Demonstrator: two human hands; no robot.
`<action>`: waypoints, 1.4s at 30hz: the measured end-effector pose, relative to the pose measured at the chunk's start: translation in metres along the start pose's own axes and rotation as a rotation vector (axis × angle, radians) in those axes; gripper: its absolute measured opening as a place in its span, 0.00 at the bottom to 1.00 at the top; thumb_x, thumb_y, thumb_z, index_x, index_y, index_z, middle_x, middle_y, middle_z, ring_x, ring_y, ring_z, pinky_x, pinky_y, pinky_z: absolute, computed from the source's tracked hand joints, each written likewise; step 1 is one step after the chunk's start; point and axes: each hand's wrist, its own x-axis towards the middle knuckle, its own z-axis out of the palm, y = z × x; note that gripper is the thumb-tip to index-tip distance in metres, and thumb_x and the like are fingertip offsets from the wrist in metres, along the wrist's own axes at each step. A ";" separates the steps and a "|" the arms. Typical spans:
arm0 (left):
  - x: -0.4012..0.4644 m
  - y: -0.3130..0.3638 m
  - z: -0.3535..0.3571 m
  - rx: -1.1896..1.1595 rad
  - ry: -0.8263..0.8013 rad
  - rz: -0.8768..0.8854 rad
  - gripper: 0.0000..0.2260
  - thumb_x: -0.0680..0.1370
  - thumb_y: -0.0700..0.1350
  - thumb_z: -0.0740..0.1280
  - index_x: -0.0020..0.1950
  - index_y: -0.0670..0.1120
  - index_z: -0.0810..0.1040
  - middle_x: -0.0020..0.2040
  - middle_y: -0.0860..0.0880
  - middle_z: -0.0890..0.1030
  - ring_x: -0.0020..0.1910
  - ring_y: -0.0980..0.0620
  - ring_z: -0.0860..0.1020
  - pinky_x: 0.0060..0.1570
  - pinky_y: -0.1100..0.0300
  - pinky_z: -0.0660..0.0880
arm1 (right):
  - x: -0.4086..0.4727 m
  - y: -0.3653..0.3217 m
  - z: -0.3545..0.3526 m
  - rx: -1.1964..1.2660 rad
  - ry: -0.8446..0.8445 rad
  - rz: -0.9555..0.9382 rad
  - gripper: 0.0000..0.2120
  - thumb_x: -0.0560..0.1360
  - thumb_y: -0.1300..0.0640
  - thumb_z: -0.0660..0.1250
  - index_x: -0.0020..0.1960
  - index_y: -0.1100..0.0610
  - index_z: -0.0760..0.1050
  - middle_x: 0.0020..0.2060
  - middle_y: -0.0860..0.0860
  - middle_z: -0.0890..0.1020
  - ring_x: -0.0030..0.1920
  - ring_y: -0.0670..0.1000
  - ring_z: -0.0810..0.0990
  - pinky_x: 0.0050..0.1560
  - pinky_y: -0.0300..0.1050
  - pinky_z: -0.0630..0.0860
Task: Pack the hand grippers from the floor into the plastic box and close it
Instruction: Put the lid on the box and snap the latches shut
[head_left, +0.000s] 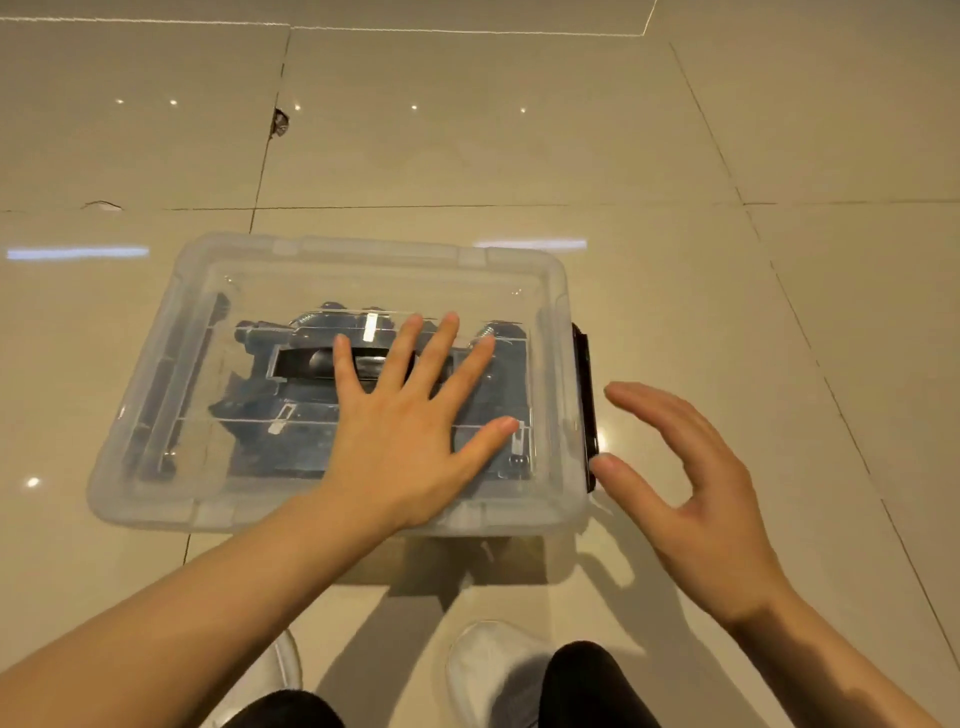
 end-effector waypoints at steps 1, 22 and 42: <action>-0.001 0.000 0.002 0.010 -0.006 0.010 0.30 0.75 0.70 0.40 0.75 0.62 0.46 0.77 0.53 0.49 0.76 0.49 0.46 0.67 0.33 0.37 | 0.005 0.005 0.000 0.051 -0.005 0.203 0.26 0.70 0.38 0.68 0.66 0.40 0.69 0.64 0.37 0.72 0.63 0.38 0.69 0.60 0.34 0.68; 0.003 0.005 -0.003 -0.015 -0.025 -0.028 0.31 0.72 0.72 0.39 0.74 0.65 0.46 0.77 0.56 0.47 0.75 0.55 0.43 0.69 0.36 0.39 | 0.013 -0.004 0.029 0.121 -0.015 0.315 0.33 0.72 0.56 0.71 0.72 0.47 0.61 0.58 0.38 0.63 0.51 0.20 0.62 0.43 0.14 0.61; 0.001 0.000 -0.005 -0.211 0.087 0.019 0.28 0.75 0.67 0.51 0.73 0.60 0.59 0.75 0.54 0.60 0.75 0.54 0.53 0.70 0.36 0.40 | 0.013 -0.015 0.037 -0.333 0.029 0.052 0.30 0.73 0.44 0.59 0.74 0.46 0.58 0.71 0.49 0.63 0.72 0.51 0.59 0.71 0.60 0.59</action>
